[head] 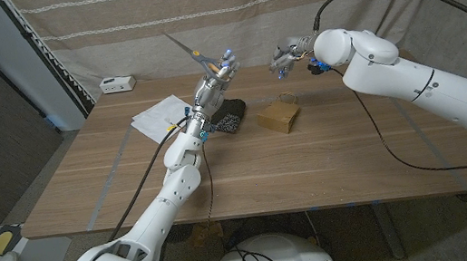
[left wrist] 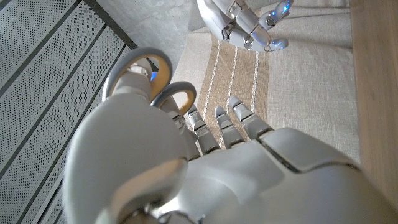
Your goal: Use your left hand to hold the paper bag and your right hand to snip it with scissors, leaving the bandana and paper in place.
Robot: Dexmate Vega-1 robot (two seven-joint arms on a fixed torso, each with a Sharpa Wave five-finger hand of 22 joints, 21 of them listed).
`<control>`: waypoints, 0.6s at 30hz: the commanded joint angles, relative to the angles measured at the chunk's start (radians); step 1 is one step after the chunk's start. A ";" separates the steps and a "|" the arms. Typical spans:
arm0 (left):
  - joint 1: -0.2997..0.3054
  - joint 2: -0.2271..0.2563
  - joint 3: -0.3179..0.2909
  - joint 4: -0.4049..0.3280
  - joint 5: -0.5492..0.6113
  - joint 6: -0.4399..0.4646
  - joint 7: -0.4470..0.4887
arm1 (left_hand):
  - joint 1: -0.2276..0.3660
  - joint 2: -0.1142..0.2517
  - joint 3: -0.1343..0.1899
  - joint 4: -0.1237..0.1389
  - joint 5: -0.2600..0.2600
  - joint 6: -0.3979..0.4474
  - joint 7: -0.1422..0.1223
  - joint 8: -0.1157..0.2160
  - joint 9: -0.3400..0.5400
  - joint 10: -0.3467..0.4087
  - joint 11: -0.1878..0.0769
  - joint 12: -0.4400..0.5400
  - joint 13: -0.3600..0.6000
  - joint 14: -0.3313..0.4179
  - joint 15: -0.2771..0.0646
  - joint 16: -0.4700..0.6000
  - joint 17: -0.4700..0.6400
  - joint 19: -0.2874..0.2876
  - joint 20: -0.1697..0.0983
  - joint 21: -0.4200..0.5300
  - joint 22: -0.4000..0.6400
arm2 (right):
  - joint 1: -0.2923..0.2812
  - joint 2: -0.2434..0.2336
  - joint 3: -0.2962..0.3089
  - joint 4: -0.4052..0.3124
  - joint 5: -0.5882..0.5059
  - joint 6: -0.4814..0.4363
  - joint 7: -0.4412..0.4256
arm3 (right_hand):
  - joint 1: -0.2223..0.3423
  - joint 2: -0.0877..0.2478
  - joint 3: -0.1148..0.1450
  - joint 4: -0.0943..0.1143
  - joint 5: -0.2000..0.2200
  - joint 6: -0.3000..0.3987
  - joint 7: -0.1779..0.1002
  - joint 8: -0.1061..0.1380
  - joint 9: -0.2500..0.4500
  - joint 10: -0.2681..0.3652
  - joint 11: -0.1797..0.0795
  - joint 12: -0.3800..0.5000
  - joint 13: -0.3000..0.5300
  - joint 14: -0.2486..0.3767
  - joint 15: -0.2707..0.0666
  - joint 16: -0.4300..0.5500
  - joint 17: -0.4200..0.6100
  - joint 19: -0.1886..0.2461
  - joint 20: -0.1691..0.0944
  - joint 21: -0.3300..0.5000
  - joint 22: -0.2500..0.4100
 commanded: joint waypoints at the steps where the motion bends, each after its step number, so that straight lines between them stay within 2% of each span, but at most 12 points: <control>1: -0.026 -0.010 -0.005 0.040 -0.019 0.021 -0.057 | 0.021 0.022 0.011 0.001 -0.046 -0.047 -0.011 -0.014 0.004 -0.016 -0.001 0.005 0.001 -0.001 -0.170 0.001 0.004 0.001 -0.046 0.008 0.002 | 0.010 0.009 -0.007 0.019 0.002 0.006 -0.004 | -0.001 0.006 0.004 -0.007 0.004 0.006 -0.004 0.005 0.000 0.002 0.000 0.006 0.000 -0.004 -0.088 0.000 0.002 0.008 -0.004 -0.008 0.006; 2: -0.026 -0.011 -0.006 0.040 -0.020 0.024 -0.055 | -0.041 0.019 -0.007 0.034 -0.084 -0.058 -0.011 -0.022 -0.012 -0.010 0.000 0.008 -0.002 0.003 -0.169 0.004 0.004 0.002 -0.054 0.008 0.002 | 0.011 0.010 -0.007 0.020 0.002 0.006 -0.003 | -0.001 0.005 0.003 -0.007 0.004 0.005 -0.002 0.005 0.000 0.002 0.001 0.007 0.000 -0.003 -0.087 0.001 0.002 0.008 -0.004 -0.008 0.006; 4: -0.026 -0.013 -0.007 0.042 -0.020 0.030 -0.051 | -0.066 0.019 -0.014 0.045 -0.093 -0.063 -0.009 -0.026 -0.016 -0.005 0.001 0.010 -0.003 0.006 -0.168 0.005 0.004 -0.001 -0.045 0.007 0.002 | 0.014 0.013 -0.010 0.022 0.000 0.004 -0.002 | -0.002 0.005 0.004 -0.007 0.004 0.006 -0.002 0.005 -0.001 0.001 0.001 0.007 -0.001 -0.003 -0.087 0.001 0.002 0.009 -0.004 -0.009 0.006; 6: -0.025 -0.015 -0.009 0.042 -0.027 0.041 -0.053 | -0.205 0.050 -0.042 0.120 -0.119 -0.045 -0.008 -0.024 -0.026 0.011 0.000 0.014 -0.008 0.017 -0.170 0.007 0.004 -0.002 -0.050 0.009 0.005 | 0.013 0.014 -0.010 0.023 0.001 0.006 -0.005 | -0.001 0.006 0.004 -0.008 0.004 0.006 -0.001 0.005 -0.001 0.002 0.002 0.008 0.000 -0.003 -0.087 0.000 0.002 0.009 -0.004 -0.009 0.006; 7: -0.025 -0.017 -0.010 0.043 -0.029 0.043 -0.050 | -0.224 0.052 -0.045 0.129 -0.119 -0.024 -0.002 -0.018 -0.027 0.017 0.000 0.015 -0.009 0.021 -0.172 0.007 0.003 -0.003 -0.049 0.009 0.005 | 0.014 0.015 -0.011 0.024 0.001 0.005 -0.006 | -0.001 0.006 0.004 -0.008 0.004 0.005 -0.001 0.005 -0.001 0.002 0.002 0.008 0.000 -0.004 -0.087 0.000 0.002 0.009 -0.003 -0.009 0.006; 9: -0.023 -0.021 -0.013 0.044 -0.026 0.037 -0.042 | -0.248 0.069 -0.045 0.143 -0.117 -0.028 0.019 -0.023 -0.030 0.062 0.001 0.031 -0.006 0.042 -0.174 0.013 0.002 -0.002 -0.047 0.010 0.005 | 0.016 0.016 -0.014 0.024 -0.003 0.003 -0.005 | -0.002 0.006 0.004 -0.008 0.004 0.005 -0.002 0.005 -0.001 0.002 0.002 0.009 0.000 -0.003 -0.088 0.000 0.002 0.009 -0.004 -0.010 0.006; 11: -0.022 -0.019 -0.013 0.043 -0.018 0.034 -0.037 | -0.254 0.073 -0.043 0.146 -0.116 -0.032 0.022 -0.025 -0.030 0.081 0.000 0.038 -0.005 0.054 -0.176 0.016 0.002 0.003 -0.048 0.013 0.005 | 0.020 0.018 -0.018 0.025 -0.007 -0.002 -0.004 | -0.001 0.005 0.004 -0.008 0.004 0.006 -0.002 0.005 -0.002 0.002 0.002 0.009 0.000 -0.002 -0.088 0.001 0.003 0.009 -0.003 -0.011 0.006; 13: -0.026 -0.019 -0.014 0.051 -0.018 0.033 -0.046 | -0.279 0.061 -0.054 0.154 -0.112 -0.012 0.021 -0.017 -0.030 0.152 0.000 0.059 0.001 0.065 -0.176 0.014 -0.001 0.004 -0.048 0.012 0.003 | 0.022 0.019 -0.021 0.026 -0.009 -0.003 -0.002 | -0.001 0.006 0.005 -0.009 0.004 0.007 -0.003 0.006 -0.002 0.002 0.002 0.008 -0.002 -0.002 -0.088 0.001 0.003 0.009 -0.004 -0.012 0.006; 14: -0.027 -0.020 -0.014 0.053 -0.016 0.031 -0.045 | -0.287 0.049 -0.061 0.155 -0.112 -0.007 0.017 -0.015 -0.031 0.163 0.000 0.061 0.002 0.068 -0.175 0.013 -0.001 0.006 -0.052 0.012 0.003 | 0.024 0.021 -0.022 0.027 -0.009 -0.003 -0.002 | -0.001 0.006 0.005 -0.009 0.004 0.007 -0.002 0.006 -0.002 0.002 0.001 0.008 -0.002 -0.002 -0.088 0.000 0.003 0.009 -0.003 -0.012 0.006; 15: -0.027 -0.021 -0.015 0.056 -0.015 0.027 -0.045 | -0.296 0.017 -0.076 0.150 -0.109 -0.004 0.013 -0.015 -0.031 0.159 -0.001 0.054 0.000 0.070 -0.178 0.010 -0.003 0.007 -0.055 0.011 0.001 | 0.025 0.022 -0.023 0.028 -0.009 -0.004 -0.001 | -0.001 0.006 0.005 -0.009 0.004 0.006 -0.002 0.005 -0.002 0.001 0.004 0.009 -0.001 -0.003 -0.088 0.000 0.003 0.009 -0.003 -0.012 0.006; 16: -0.028 -0.021 -0.015 0.060 -0.014 0.025 -0.048 | -0.300 -0.020 -0.094 0.140 -0.102 0.047 0.016 0.002 -0.030 0.144 -0.001 0.039 -0.002 0.063 -0.178 0.003 -0.004 0.003 -0.055 0.007 0.001 | 0.026 0.023 -0.024 0.029 -0.011 -0.005 -0.001 | -0.001 0.005 0.005 -0.009 0.004 0.006 -0.003 0.005 -0.003 0.003 0.003 0.009 -0.003 -0.003 -0.087 -0.001 0.003 0.009 -0.004 -0.013 0.006; 18: -0.028 -0.024 -0.018 0.065 -0.011 0.015 -0.043 | -0.302 -0.057 -0.112 0.131 -0.093 0.096 0.019 0.018 -0.030 0.121 0.000 0.024 -0.004 0.057 -0.177 0.000 -0.004 0.001 -0.053 0.005 0.001 | 0.029 0.026 -0.027 0.032 -0.012 -0.003 0.001 | -0.003 0.005 0.004 -0.008 0.004 0.006 -0.003 0.005 -0.003 0.002 0.001 0.010 -0.002 -0.003 -0.086 -0.001 0.003 0.009 -0.003 -0.013 0.006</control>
